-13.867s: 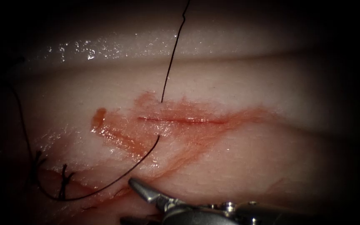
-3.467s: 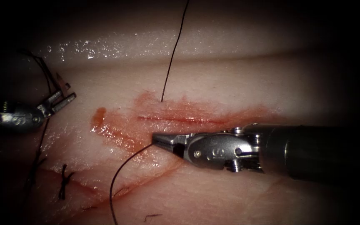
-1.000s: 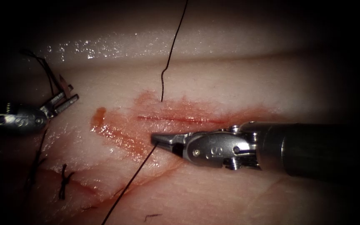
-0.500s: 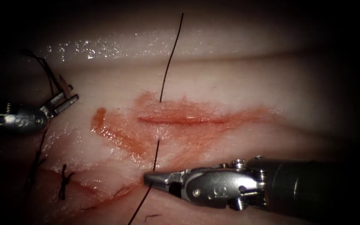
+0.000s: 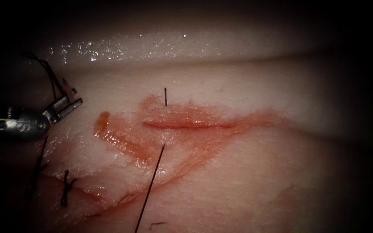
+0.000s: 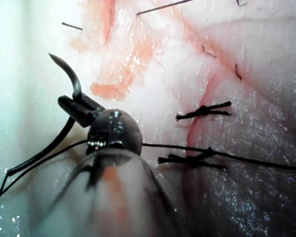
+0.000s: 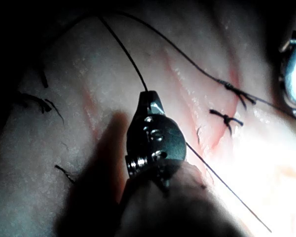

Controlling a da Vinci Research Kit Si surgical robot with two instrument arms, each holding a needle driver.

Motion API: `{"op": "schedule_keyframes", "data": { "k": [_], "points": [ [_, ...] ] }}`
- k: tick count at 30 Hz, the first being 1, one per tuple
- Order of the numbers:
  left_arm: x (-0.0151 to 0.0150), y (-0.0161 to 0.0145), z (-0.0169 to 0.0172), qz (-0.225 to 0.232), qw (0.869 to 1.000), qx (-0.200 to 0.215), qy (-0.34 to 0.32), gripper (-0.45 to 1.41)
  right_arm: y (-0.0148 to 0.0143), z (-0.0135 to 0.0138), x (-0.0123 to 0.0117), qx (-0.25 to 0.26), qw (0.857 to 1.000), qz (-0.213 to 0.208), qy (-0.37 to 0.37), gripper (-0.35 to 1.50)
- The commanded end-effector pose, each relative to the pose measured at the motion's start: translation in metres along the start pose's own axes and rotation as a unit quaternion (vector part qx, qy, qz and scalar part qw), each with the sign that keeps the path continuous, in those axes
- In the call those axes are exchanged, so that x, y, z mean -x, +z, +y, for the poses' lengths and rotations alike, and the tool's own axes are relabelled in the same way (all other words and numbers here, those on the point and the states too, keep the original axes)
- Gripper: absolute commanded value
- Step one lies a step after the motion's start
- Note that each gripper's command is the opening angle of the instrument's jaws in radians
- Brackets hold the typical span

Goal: Wound Closure

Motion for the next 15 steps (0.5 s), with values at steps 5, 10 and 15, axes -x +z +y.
{"op": "schedule_keyframes", "data": {
  "k": [5,10,15],
  "points": [
    [0.0000,0.0006,0.0006,0.000,1.000,0.002,0.000,-0.45,-0.0005,0.0037,0.0020,0.101,0.995,0.001,0.021,1.48],
    [0.0000,0.0006,0.0006,0.000,1.000,0.002,0.000,-0.45,-0.0036,0.0055,0.0050,0.142,0.986,-0.082,-0.008,1.48],
    [0.0000,0.0006,0.0006,0.000,1.000,0.002,0.000,-0.45,-0.0074,0.0071,0.0074,0.151,0.968,-0.197,-0.039,1.48]
  ]
}}
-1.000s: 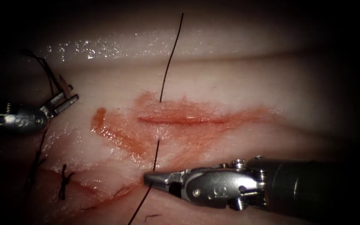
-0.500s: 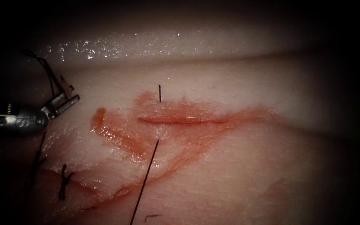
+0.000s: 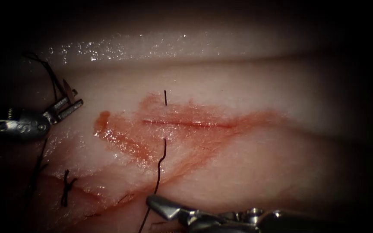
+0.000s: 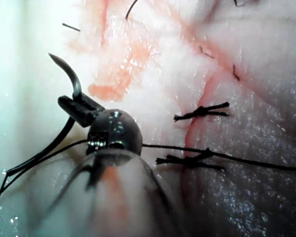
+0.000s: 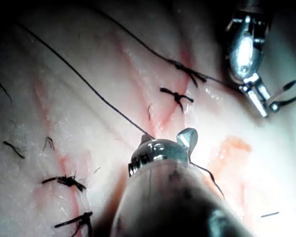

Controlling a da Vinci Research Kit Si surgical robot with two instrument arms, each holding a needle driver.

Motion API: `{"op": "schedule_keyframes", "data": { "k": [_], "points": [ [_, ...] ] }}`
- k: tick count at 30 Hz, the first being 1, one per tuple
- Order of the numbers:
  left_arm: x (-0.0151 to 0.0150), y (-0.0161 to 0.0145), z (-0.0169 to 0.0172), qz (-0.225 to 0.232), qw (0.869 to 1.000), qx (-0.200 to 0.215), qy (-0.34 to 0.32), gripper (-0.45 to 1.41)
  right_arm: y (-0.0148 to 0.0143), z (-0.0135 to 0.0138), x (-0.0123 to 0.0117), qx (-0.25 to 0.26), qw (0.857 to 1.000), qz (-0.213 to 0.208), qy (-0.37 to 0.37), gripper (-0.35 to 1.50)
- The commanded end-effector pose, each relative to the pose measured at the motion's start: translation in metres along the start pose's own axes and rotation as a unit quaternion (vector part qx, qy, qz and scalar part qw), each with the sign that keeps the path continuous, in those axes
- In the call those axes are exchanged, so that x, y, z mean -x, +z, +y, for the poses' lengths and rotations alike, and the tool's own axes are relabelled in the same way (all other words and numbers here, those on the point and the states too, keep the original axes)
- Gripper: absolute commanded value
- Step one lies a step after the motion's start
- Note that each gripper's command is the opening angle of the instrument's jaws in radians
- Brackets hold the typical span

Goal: Wound Closure

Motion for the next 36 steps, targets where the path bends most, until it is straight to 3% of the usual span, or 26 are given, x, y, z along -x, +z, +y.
{"op": "schedule_keyframes", "data": {
  "k": [1,4,7,11,13,14,15,16,17,20,22,27,28,29,31,36],
  "points": [
    [0.0002,0.0007,0.0005,0.000,1.000,0.000,0.000,-0.45,0.0001,0.0010,0.0009,0.004,1.000,-0.020,-0.012,1.48],
    [0.0002,0.0007,0.0005,0.000,1.000,0.000,0.000,-0.45,-0.0007,0.0026,0.0025,0.014,0.997,-0.074,-0.031,1.45],
    [0.0002,0.0008,0.0006,0.001,1.000,0.000,0.000,-0.45,-0.0001,0.0042,0.0039,0.014,0.996,-0.089,-0.016,1.37],
    [0.0001,0.0009,0.0007,0.001,1.000,0.001,0.001,-0.45,0.0020,0.0058,0.0060,0.023,0.992,-0.086,0.085,0.93],
    [0.0002,0.0009,0.0008,0.000,1.000,0.002,0.001,-0.45,0.0035,0.0067,0.0075,0.032,0.988,-0.087,0.125,0.93],
    [0.0002,0.0009,0.0008,0.000,1.000,0.002,0.001,-0.45,0.0042,0.0070,0.0083,0.039,0.983,-0.089,0.153,1.05],
    [0.0002,0.0009,0.0008,0.000,1.000,0.002,0.001,-0.45,0.0050,0.0073,0.0091,0.047,0.976,-0.093,0.189,1.20],
    [0.0002,0.0009,0.0007,0.001,1.000,0.002,0.001,-0.45,0.0067,0.0080,0.0109,0.054,0.961,-0.083,0.257,1.20],
    [0.0002,0.0009,0.0007,0.001,1.000,0.002,0.001,-0.45,0.0067,0.0080,0.0109,0.054,0.961,-0.083,0.257,1.20],
    [0.0002,0.0009,0.0008,0.001,1.000,0.002,0.001,-0.45,0.0086,0.0087,0.0139,0.042,0.932,-0.031,0.358,0.68],
    [0.0002,0.0009,0.0008,0.001,1.000,0.002,0.001,-0.45,0.0095,0.0089,0.0158,0.054,0.910,-0.004,0.411,0.61],
    [0.0002,0.0009,0.0008,0.001,1.000,0.002,0.001,-0.45,0.0122,0.0084,0.0198,0.060,0.852,0.062,0.516,0.71],
    [0.0002,0.0009,0.0008,0.001,1.000,0.002,0.001,-0.45,0.0127,0.0081,0.0204,0.059,0.838,0.076,0.536,0.93],
    [0.0002,0.0009,0.0008,0.001,1.000,0.002,0.001,-0.45,0.0133,0.0077,0.0211,0.051,0.827,0.094,0.552,0.89],
    [0.0002,0.0009,0.0008,0.001,1.000,0.002,0.001,-0.45,0.0141,0.0072,0.0221,0.041,0.817,0.106,0.565,0.79],
    [0.0002,0.0009,0.0008,0.001,1.000,0.002,0.001,-0.45,0.0163,0.0064,0.0245,0.041,0.802,0.126,0.582,0.93]
  ]
}}
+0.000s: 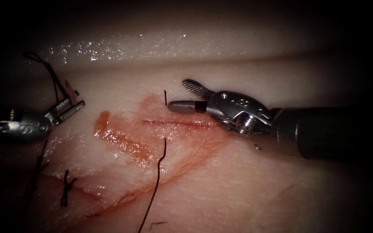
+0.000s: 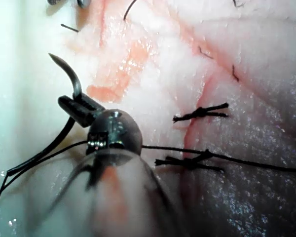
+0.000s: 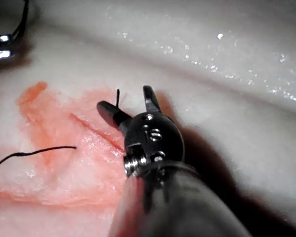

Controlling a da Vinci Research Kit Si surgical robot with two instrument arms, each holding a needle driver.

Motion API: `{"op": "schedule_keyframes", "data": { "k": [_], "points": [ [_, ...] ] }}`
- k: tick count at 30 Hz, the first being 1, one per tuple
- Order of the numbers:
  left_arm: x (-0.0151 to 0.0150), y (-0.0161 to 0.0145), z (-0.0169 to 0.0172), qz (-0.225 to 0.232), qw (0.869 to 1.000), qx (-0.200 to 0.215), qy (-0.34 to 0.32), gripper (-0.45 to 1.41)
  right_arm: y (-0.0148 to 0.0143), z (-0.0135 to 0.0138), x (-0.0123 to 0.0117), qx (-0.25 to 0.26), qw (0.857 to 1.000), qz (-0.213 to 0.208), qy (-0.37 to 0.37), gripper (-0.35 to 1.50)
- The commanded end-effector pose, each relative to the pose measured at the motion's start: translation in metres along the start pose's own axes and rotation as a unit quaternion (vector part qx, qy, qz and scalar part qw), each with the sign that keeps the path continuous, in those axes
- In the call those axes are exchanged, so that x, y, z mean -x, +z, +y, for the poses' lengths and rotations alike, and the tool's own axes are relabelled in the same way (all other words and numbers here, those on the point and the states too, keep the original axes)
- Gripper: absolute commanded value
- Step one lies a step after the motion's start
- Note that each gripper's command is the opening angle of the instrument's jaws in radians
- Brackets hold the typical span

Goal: Wound Closure

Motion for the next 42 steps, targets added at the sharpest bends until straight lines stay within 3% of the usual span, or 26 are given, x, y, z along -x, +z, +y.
{"op": "schedule_keyframes", "data": {
  "k": [1,10,23,24,25,26,27,33,42],
  "points": [
    [0.0002,0.0007,0.0005,0.001,1.000,0.000,0.000,-0.45,0.0014,0.0006,0.0007,-0.003,1.000,0.002,0.001,0.93],
    [0.0002,0.0007,0.0005,0.000,1.000,0.001,0.000,-0.45,0.0027,0.0010,0.0014,-0.005,1.000,0.007,0.002,0.89],
    [0.0002,0.0007,0.0005,0.000,1.000,0.001,0.000,-0.45,0.0053,-0.0005,0.0018,-0.034,0.999,0.005,-0.006,0.61],
    [0.0002,0.0007,0.0005,0.000,1.000,0.001,0.000,-0.45,0.0054,-0.0005,0.0018,-0.035,0.999,0.004,-0.006,0.56],
    [0.0002,0.0007,0.0005,0.000,1.000,0.001,0.000,-0.45,0.0055,-0.0006,0.0019,-0.035,0.999,0.001,-0.007,0.37],
    [0.0003,0.0006,0.0005,0.000,1.000,0.001,0.001,-0.45,0.0054,-0.0007,0.0019,-0.035,0.999,-0.002,-0.004,0.07],
    [0.0003,0.0006,0.0005,0.000,1.000,0.001,0.001,-0.45,0.0053,-0.0007,0.0020,-0.036,0.999,-0.007,-0.010,-0.35],
    [0.0003,0.0006,0.0005,0.000,1.000,0.001,0.001,-0.45,0.0046,-0.0005,0.0017,0.023,0.999,-0.003,-0.042,-0.35],
    [0.0003,0.0007,0.0005,0.000,1.000,0.001,0.000,-0.45,0.0038,-0.0013,-0.0018,0.023,0.998,0.044,-0.047,-0.35]
  ]
}}
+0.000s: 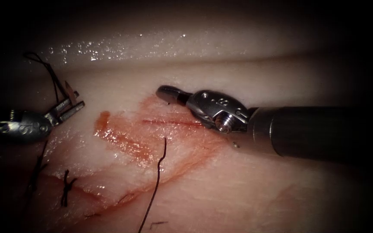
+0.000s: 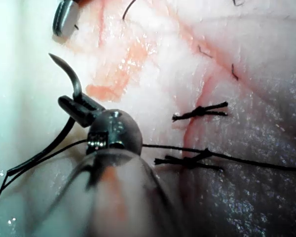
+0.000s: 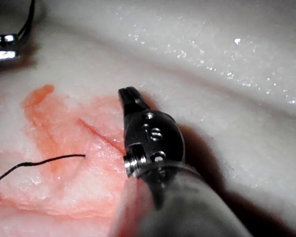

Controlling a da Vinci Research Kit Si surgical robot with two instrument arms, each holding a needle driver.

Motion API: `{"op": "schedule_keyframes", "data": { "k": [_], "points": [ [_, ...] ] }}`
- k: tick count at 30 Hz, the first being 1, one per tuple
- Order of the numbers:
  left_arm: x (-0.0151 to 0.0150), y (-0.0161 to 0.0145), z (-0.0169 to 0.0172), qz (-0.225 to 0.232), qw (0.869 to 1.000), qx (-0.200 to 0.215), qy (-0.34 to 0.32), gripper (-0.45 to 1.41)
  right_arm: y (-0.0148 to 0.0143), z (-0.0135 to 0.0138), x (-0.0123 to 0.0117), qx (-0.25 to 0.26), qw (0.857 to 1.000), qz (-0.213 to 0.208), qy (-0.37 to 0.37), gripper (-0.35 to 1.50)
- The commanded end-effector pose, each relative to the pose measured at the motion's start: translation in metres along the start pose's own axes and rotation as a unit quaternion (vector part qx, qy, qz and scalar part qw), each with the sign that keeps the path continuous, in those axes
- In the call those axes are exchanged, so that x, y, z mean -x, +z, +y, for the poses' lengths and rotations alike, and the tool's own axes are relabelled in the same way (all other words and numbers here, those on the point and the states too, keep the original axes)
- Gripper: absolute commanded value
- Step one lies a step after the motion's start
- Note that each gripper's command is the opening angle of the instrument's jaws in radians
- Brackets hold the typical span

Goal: Wound Closure

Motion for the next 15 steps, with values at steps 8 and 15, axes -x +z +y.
{"op": "schedule_keyframes", "data": {
  "k": [8,15],
  "points": [
    [0.0001,0.0007,0.0005,0.000,1.000,0.000,0.000,-0.45,0.0011,0.0005,-0.0041,0.008,1.000,0.020,-0.015,-0.35],
    [0.0001,0.0008,0.0005,0.000,1.000,0.000,0.000,-0.45,0.0012,0.0008,-0.0052,0.011,1.000,0.017,-0.012,-0.35]
  ]
}}
